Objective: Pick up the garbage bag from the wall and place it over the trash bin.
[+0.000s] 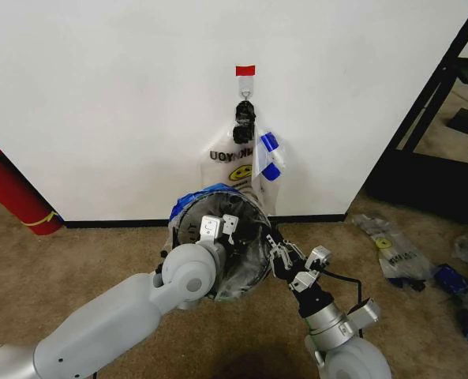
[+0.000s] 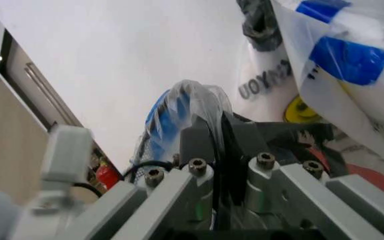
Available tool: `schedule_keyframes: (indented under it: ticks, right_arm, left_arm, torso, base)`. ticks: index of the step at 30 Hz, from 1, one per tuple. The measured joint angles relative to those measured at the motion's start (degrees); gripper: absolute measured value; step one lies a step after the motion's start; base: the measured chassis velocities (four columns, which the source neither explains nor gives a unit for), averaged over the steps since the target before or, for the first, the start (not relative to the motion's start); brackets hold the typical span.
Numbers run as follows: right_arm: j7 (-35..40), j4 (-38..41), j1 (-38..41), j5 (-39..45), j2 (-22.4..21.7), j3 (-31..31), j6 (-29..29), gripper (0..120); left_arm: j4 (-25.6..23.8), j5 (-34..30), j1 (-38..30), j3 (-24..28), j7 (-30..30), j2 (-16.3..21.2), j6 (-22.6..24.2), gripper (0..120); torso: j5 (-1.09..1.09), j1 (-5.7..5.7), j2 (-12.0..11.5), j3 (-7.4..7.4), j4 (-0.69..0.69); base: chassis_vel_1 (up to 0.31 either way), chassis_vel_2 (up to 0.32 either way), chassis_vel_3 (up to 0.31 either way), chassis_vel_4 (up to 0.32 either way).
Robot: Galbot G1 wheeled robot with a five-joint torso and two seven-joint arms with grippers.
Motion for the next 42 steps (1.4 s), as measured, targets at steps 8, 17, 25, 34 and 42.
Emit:
schedule_keyframes:
  ticks: [8,17,25,34,42]
  right_arm:
    - [0.0,-2.6,1.7,0.1,0.3,-0.1,0.3,1]
    - [1.1,-3.7,4.0,2.2,-0.1,0.8,0.2,1]
    - [4.4,-5.3,4.9,6.4,0.8,0.7,-1.4,1]
    - [10.1,-8.5,5.4,13.2,2.4,1.3,-4.3,1]
    - [13.5,-10.6,6.2,17.4,5.5,2.4,-6.9,1]
  left_arm:
    - [-2.4,0.2,0.5,-0.5,1.1,1.7,-0.5,100]
    - [-5.0,-1.1,1.0,-1.6,0.0,4.2,0.1,100]
    - [-7.6,-0.9,-0.3,-2.9,-0.6,5.5,-3.0,100]
    - [-20.4,3.5,9.4,-12.2,0.3,10.6,-4.6,100]
    - [-24.9,11.5,28.6,-31.0,4.8,8.6,-10.1,100]
  torso:
    - [0.0,0.0,0.0,0.0,0.0]
    - [0.0,0.0,0.0,0.0,0.0]
    - [0.0,0.0,0.0,0.0,-0.02]
    - [0.02,0.0,0.0,-0.01,0.06]
    - [-0.01,0.0,0.0,-0.01,0.0]
  base:
    - [0.0,0.0,0.0,0.0]
    - [0.0,0.0,0.0,0.0]
    - [0.0,0.0,0.0,0.0]
    - [0.0,0.0,0.0,0.0]
    - [0.0,0.0,0.0,0.0]
